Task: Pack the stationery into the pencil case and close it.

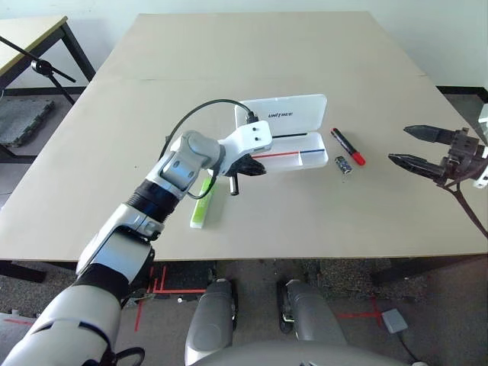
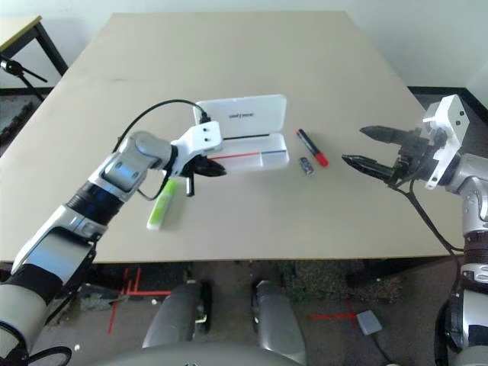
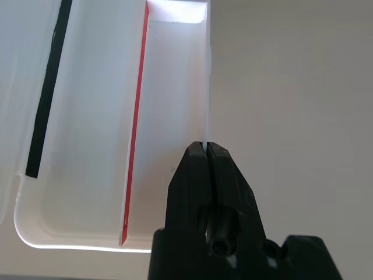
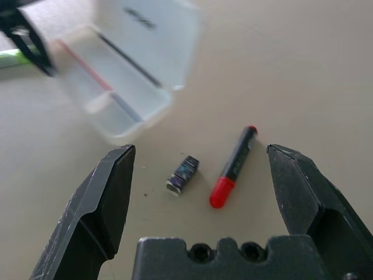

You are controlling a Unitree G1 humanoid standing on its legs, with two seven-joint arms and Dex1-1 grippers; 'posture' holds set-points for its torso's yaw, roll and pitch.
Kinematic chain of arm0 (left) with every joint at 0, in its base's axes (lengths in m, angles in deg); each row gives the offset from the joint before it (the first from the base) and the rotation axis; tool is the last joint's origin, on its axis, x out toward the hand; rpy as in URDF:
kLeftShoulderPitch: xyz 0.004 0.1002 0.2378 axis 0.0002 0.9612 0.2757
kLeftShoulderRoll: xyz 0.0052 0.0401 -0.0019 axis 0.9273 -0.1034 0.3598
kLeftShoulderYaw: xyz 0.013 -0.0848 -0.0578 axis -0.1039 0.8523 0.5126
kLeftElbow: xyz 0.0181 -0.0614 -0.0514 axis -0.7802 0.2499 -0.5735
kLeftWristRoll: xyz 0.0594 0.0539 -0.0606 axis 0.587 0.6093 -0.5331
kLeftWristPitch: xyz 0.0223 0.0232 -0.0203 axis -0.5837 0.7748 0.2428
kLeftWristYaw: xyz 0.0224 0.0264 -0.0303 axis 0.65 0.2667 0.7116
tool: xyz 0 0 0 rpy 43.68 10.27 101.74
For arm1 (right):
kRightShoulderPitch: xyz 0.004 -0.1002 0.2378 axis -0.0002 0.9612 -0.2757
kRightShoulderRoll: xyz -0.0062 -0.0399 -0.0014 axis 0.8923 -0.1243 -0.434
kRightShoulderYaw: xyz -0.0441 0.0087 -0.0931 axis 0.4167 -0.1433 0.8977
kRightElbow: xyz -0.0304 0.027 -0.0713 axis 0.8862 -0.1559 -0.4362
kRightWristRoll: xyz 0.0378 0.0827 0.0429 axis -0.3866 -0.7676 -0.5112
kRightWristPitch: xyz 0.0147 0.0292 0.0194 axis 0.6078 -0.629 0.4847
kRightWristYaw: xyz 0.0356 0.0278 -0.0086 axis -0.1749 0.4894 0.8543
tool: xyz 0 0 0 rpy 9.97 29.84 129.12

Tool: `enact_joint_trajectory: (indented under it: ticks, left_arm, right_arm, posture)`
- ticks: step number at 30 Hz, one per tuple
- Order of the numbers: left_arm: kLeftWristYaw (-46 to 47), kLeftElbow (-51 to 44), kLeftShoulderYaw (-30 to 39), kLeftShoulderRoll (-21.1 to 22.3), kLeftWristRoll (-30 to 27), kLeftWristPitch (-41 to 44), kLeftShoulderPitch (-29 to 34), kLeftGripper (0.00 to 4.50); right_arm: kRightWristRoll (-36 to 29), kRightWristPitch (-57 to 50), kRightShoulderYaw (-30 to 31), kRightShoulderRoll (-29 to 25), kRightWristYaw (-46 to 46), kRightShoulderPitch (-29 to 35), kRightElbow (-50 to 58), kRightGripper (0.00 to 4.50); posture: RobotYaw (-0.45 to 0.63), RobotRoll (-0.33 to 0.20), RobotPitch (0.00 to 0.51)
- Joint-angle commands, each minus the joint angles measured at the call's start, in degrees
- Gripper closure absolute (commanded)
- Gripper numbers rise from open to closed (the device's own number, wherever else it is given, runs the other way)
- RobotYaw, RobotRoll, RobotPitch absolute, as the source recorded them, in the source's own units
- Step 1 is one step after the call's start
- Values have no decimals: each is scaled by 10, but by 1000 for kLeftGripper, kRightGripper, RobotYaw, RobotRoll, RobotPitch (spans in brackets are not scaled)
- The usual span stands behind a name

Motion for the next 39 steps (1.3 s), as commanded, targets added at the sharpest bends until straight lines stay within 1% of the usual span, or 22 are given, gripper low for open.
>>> enact_joint_trajectory:
  ticks: [1, 5, 7, 13, 18, 24, 34, 37, 39]
  left_arm:
    - [-14, -47, -4, 2, -6, 13, 24, 4483]
    - [-24, -71, -11, -1, -7, 17, 51, 4483]
    - [-23, -69, -14, -5, -2, 15, 57, 4483]
    - [-15, -29, -17, -20, 9, -3, 55, 4483]
    - [-16, -14, -18, -23, 12, -5, 61, 4483]
    - [-14, -18, -20, -24, 12, -1, 76, 4483]
    - [-8, -17, -19, -23, 17, -1, 79, 4483]
    - [-9, -32, -20, -22, 16, 18, 78, 3761]
    - [-12, -44, -22, -21, 14, 30, 78, 3078]
  right_arm:
    - [0, 8, -8, -3, 2, -3, -8, 0]
    - [1, 9, -6, 1, 0, -3, -10, 0]
    - [0, 9, -5, 2, -1, -3, -9, 0]
    - [-3, 7, -8, 1, -3, 2, -1, 0]
    - [-5, 6, -12, -1, -5, 8, 3, 0]
    - [-5, 5, -11, -1, -6, 8, 3, 0]
    - [-2, 5, -3, 4, -6, -4, -2, 0]
    - [-1, 5, -3, 4, -6, -5, -4, 0]
    - [-1, 5, -3, 4, -6, -5, -5, 0]
  posture:
    - [164, 0, 103]
    - [165, 0, 102]
    - [163, 0, 101]
    - [152, 0, 99]
    - [144, 0, 99]
    - [150, 0, 100]
    - [158, 0, 96]
    - [158, 0, 95]
    - [159, 0, 93]
